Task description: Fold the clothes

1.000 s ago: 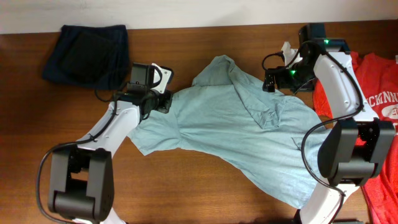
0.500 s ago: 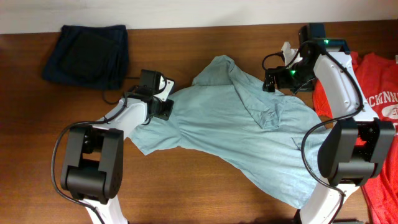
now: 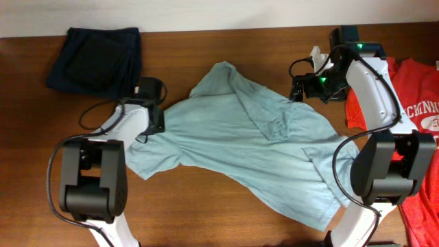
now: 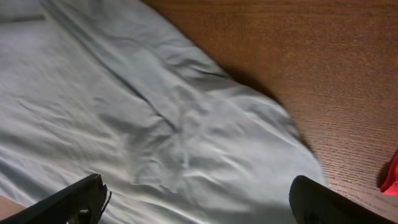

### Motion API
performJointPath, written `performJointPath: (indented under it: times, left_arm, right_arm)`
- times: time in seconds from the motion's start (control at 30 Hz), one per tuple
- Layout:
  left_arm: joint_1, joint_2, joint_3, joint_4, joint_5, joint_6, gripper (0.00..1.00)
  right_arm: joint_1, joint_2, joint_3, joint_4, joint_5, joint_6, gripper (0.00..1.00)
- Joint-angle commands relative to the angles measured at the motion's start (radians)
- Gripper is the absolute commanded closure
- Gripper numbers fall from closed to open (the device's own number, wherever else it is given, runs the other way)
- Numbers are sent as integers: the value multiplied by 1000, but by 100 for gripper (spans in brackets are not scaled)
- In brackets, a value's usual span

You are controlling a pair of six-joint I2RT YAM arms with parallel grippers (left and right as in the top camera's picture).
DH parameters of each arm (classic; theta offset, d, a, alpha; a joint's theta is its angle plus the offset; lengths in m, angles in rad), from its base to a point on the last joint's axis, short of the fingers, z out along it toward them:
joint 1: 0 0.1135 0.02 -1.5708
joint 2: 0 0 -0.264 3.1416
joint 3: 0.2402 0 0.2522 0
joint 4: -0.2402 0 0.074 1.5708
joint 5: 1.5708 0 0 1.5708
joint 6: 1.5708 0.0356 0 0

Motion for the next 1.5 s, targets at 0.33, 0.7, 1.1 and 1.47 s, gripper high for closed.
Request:
performJointPath:
  times: [0.33,0.7,1.1,1.47]
  left_arm:
    - [47,4,-48,-77,45,-86,100]
    - [47,-208,37,-33,127,-85,93]
    - [47,-290,58,22,183,-85,2]
    - [47,-290,58,8,182,-85,1]
  right_arm:
    - [2,-7,-6,3,12,-6,1]
    - [4,-7,-5,213,-72,66,1]
    - [209,35,-20,47,-36,-53,53]
    - [223,80,-152,178,-14,-45,59]
